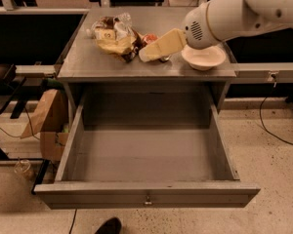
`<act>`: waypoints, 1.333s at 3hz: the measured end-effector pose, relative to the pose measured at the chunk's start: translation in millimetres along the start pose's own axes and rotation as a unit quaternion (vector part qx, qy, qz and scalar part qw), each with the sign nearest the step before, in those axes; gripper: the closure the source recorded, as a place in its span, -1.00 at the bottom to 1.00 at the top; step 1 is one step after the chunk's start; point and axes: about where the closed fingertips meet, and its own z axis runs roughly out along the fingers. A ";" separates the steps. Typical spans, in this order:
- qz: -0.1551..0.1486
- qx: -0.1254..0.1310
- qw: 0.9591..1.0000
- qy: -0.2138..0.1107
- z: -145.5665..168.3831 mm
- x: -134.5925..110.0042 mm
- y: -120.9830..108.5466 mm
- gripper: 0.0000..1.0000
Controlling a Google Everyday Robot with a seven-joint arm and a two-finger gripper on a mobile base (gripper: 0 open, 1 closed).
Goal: Place coke can into top drawer
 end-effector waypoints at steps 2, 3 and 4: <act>0.022 -0.017 0.999 -0.028 65.8 -8.9 -18.1 -1.00; 0.023 0.001 0.999 -0.038 71.8 -12.2 -24.9 -1.00; 0.038 0.039 0.997 -0.056 92.3 -16.6 -53.2 -1.00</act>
Offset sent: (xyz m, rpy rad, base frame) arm 0.0427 0.0230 -0.0211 0.0650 -0.0062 0.0015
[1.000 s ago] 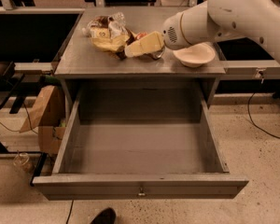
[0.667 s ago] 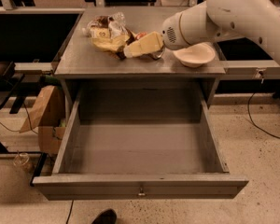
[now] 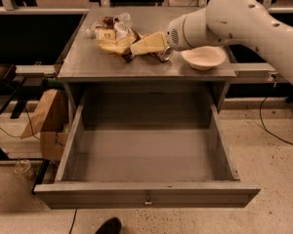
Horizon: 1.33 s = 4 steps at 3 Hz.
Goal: Place coke can into top drawer
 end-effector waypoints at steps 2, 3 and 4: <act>0.042 0.047 0.998 -0.017 65.8 -0.7 -62.9 -1.00; 0.052 0.053 0.997 -0.018 94.0 -0.5 -82.0 -1.00; 0.054 0.051 0.997 -0.011 111.1 3.3 -91.5 -0.70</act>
Offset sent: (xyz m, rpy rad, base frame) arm 0.1346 -0.0252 -0.0533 0.0698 -0.0062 -0.1979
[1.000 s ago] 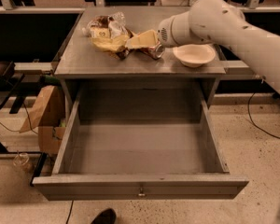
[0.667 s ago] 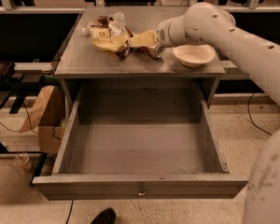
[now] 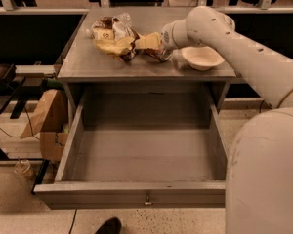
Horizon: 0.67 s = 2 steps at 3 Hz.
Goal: Place coke can into top drawer
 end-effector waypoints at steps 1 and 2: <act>-0.009 -0.002 1.000 0.016 8.7 5.6 -4.5 -0.24; -0.033 -0.005 0.998 0.045 11.1 8.8 -6.5 0.23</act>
Offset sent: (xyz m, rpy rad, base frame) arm 0.0078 -0.0109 -0.0136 -0.1728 0.0884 0.0854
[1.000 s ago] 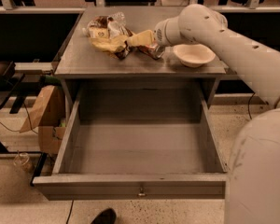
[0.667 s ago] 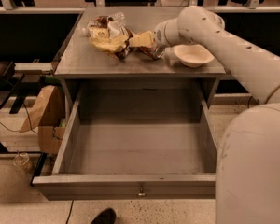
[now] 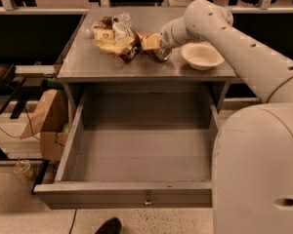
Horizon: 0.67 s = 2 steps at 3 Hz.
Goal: Place coke can into top drawer
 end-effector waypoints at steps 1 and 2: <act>-0.015 0.003 1.000 0.017 -7.6 0.9 -3.4 0.66; -0.027 0.014 1.000 0.007 -31.4 -7.2 -8.5 1.00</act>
Offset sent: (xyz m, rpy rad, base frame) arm -0.0278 -0.0402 0.0545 -0.0701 -0.0761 -0.0129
